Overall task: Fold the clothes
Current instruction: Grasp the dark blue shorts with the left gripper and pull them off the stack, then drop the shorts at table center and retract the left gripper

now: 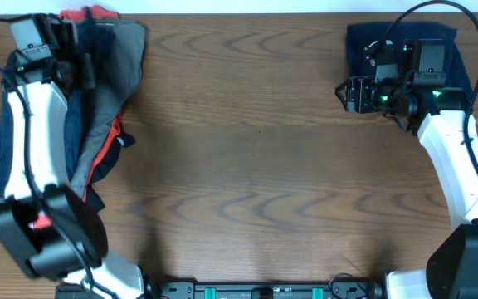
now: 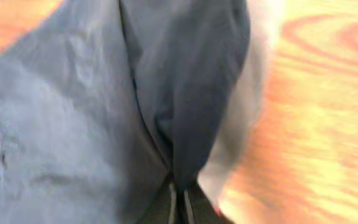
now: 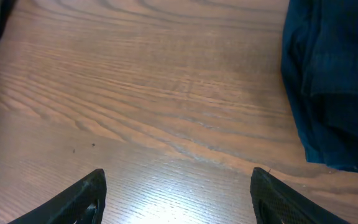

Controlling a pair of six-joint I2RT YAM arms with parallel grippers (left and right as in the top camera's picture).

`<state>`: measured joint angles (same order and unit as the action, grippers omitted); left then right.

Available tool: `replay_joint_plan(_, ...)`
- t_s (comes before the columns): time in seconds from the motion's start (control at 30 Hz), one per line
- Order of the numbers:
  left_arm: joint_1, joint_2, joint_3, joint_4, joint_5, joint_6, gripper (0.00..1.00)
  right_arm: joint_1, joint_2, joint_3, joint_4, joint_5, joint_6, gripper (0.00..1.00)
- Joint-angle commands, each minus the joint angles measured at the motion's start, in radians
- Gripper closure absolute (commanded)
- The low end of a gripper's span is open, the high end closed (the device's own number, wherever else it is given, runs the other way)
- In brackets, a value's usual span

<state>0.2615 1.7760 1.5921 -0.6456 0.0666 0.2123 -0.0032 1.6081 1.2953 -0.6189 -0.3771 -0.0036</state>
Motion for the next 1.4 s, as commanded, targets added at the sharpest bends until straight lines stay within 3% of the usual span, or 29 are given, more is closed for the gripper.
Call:
replay_joint_plan(0.0, -0.074, -0.063, 0.005, -0.056, 0.012, -0.006, 0.94, -0.016, 0.002, 0.018, -0.003, -0.046, 0.019, 0.28)
replay_joint_plan(0.3, -0.311, -0.114, 0.013, -0.117, 0.012, -0.016, 0.94, -0.031, 0.002, 0.018, -0.043, -0.092, 0.018, 0.28)
replay_joint_plan(0.83, -0.655, -0.098, 0.065, -0.112, 0.068, -0.144, 0.94, -0.044, 0.002, 0.018, -0.113, -0.103, 0.018, 0.28)
replay_joint_plan(1.3, -0.926, 0.142, 0.065, -0.068, 0.183, -0.175, 0.94, -0.204, -0.044, 0.018, -0.169, -0.132, 0.025, 0.27)
replay_joint_plan(1.37, -0.957, 0.169, 0.065, -0.073, 0.176, -0.176, 0.75, -0.219, -0.056, 0.018, -0.172, -0.132, 0.025, 0.27)
